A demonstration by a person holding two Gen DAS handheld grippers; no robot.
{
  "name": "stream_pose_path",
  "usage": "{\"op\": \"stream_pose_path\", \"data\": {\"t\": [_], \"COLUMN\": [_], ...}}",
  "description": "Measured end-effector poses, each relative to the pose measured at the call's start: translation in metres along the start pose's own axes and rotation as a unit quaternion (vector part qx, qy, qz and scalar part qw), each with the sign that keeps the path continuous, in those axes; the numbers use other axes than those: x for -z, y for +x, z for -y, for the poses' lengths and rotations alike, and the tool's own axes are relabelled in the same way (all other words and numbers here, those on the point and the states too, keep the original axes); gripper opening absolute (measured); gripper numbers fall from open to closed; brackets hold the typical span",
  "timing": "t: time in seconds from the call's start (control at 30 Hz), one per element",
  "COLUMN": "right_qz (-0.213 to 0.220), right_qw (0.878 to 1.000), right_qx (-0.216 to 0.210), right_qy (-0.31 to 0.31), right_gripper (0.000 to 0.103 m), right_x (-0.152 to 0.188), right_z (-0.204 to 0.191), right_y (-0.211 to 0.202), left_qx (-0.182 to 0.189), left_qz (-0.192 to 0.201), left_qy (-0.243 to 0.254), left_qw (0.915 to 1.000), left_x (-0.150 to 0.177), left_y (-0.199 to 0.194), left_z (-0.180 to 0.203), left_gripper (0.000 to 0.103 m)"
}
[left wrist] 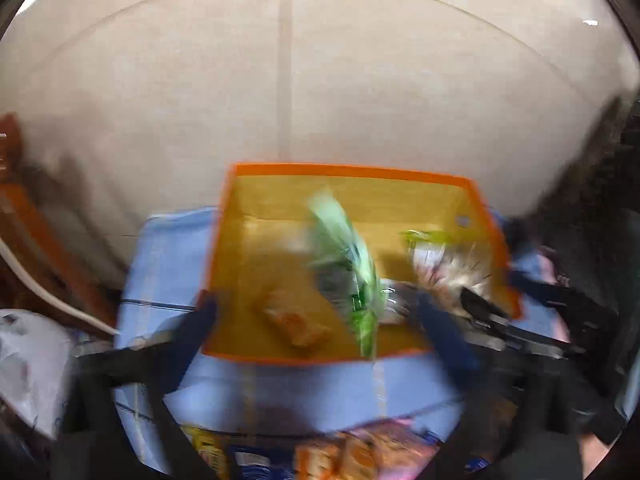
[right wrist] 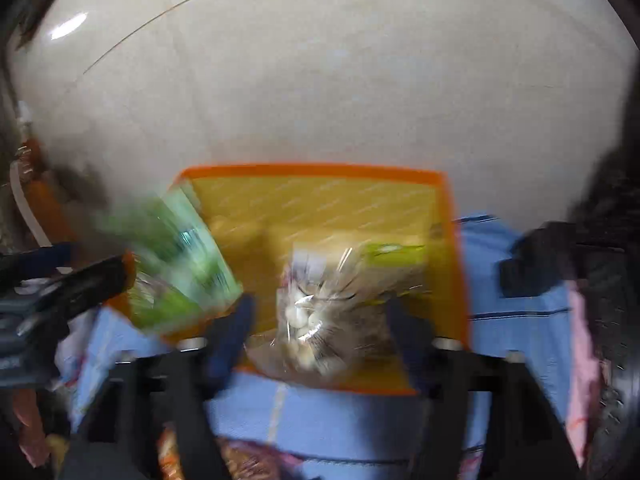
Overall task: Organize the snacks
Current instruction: 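Carry both bags into the orange box and release them, then grasp the red biscuit pack with left tool while right tool grasps yellow soft-bread bag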
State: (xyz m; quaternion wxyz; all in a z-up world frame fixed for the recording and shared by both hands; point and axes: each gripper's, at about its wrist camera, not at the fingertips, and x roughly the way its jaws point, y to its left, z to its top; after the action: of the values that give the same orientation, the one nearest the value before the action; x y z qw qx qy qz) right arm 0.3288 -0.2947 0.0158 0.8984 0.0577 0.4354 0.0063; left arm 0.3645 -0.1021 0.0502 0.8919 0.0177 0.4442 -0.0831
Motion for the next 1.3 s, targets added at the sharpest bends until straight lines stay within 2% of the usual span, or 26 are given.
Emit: {"op": "stream_pose_path", "data": {"t": [0.03, 0.07, 0.17, 0.27, 0.5, 0.73, 0.9, 1.07, 1.17, 1.27, 1.3], "right_qz": [0.023, 0.026, 0.02, 0.021, -0.015, -0.071, -0.104, -0.13, -0.131, -0.141, -0.149], "right_qw": [1.0, 1.0, 0.999, 0.999, 0.999, 0.995, 0.994, 0.989, 0.986, 0.98, 0.979], "right_qx": [-0.007, -0.015, -0.028, -0.035, -0.032, -0.032, -0.042, -0.039, -0.022, -0.011, -0.011], "right_qy": [0.0, -0.001, 0.009, 0.014, 0.037, 0.063, 0.015, -0.056, -0.104, -0.137, -0.141], "right_gripper": [0.086, 0.086, 0.087, 0.094, 0.098, 0.099, 0.099, 0.098, 0.098, 0.093, 0.085], "right_x": [0.006, 0.01, 0.029, 0.059, 0.144, 0.229, 0.278, 0.303, 0.311, 0.316, 0.319], "right_z": [0.002, 0.004, 0.011, 0.014, 0.019, 0.024, -0.005, -0.042, -0.06, -0.07, -0.07], "right_y": [-0.009, -0.014, -0.036, -0.064, -0.114, -0.143, -0.147, -0.134, -0.124, -0.108, -0.103], "left_qx": [0.001, 0.001, 0.0, -0.004, 0.002, 0.007, 0.014, 0.025, 0.033, 0.038, 0.044], "left_qz": [0.014, 0.01, -0.007, -0.004, -0.029, -0.068, -0.095, -0.119, -0.135, -0.15, -0.158], "left_qy": [0.013, 0.022, 0.038, 0.05, 0.06, 0.007, -0.002, 0.025, 0.043, 0.045, 0.038], "left_qw": [0.9998, 0.9997, 0.9992, 0.9987, 0.9978, 0.9976, 0.9953, 0.9923, 0.9893, 0.9869, 0.9858], "left_x": [0.003, 0.006, 0.023, 0.045, 0.128, 0.212, 0.259, 0.289, 0.302, 0.309, 0.311], "left_y": [-0.003, -0.004, -0.012, -0.033, -0.077, -0.099, -0.107, -0.11, -0.107, -0.101, -0.099], "left_z": [-0.001, -0.002, -0.01, -0.018, -0.043, -0.074, -0.077, -0.066, -0.056, -0.05, -0.048], "left_gripper": [0.099, 0.099, 0.099, 0.099, 0.099, 0.099, 0.099, 0.099, 0.099, 0.099, 0.099]}}
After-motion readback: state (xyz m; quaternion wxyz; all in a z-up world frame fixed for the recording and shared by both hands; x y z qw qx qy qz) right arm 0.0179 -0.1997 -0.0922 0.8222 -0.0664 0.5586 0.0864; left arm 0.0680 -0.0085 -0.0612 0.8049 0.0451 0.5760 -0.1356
